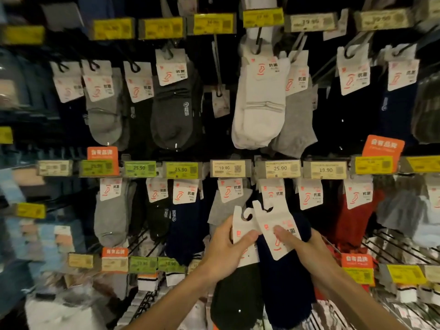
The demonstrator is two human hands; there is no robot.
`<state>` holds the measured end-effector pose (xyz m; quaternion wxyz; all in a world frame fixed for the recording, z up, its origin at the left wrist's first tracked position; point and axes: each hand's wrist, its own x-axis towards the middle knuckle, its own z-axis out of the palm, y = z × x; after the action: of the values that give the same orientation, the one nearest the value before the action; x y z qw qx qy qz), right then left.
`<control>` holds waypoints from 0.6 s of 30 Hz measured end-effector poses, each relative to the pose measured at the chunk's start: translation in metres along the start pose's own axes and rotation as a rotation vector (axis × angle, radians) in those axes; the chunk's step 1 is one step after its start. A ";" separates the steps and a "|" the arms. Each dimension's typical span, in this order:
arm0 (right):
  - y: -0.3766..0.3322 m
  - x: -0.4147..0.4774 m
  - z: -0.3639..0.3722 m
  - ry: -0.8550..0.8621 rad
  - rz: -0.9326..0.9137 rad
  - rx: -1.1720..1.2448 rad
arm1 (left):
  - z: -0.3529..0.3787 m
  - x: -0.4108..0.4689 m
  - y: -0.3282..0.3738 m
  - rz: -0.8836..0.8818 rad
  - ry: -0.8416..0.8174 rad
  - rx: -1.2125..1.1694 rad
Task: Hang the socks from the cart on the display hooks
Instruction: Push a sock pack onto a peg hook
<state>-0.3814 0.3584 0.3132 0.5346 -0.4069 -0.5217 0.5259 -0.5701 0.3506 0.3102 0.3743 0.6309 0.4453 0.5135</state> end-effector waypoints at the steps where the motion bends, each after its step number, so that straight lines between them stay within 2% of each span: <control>1: 0.000 0.001 0.006 -0.001 0.011 0.000 | -0.005 -0.001 -0.001 -0.008 0.018 0.002; 4: 0.006 0.009 0.022 0.007 0.052 -0.008 | -0.027 -0.003 -0.005 -0.046 0.090 -0.046; 8: 0.014 0.026 0.055 -0.004 0.041 -0.069 | -0.074 -0.002 -0.011 -0.173 0.276 -0.155; 11: 0.014 0.037 0.085 -0.038 0.029 -0.046 | -0.111 -0.002 -0.015 -0.165 0.383 -0.145; 14: 0.011 0.044 0.115 -0.104 -0.007 -0.009 | -0.139 0.001 -0.018 -0.143 0.431 -0.090; 18: 0.014 0.059 0.147 -0.108 -0.036 0.015 | -0.168 0.006 -0.023 -0.142 0.448 -0.056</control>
<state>-0.5340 0.4019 0.3251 0.5181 -0.3646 -0.5529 0.5412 -0.7388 0.3660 0.3232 0.3186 0.4576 0.5463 0.6251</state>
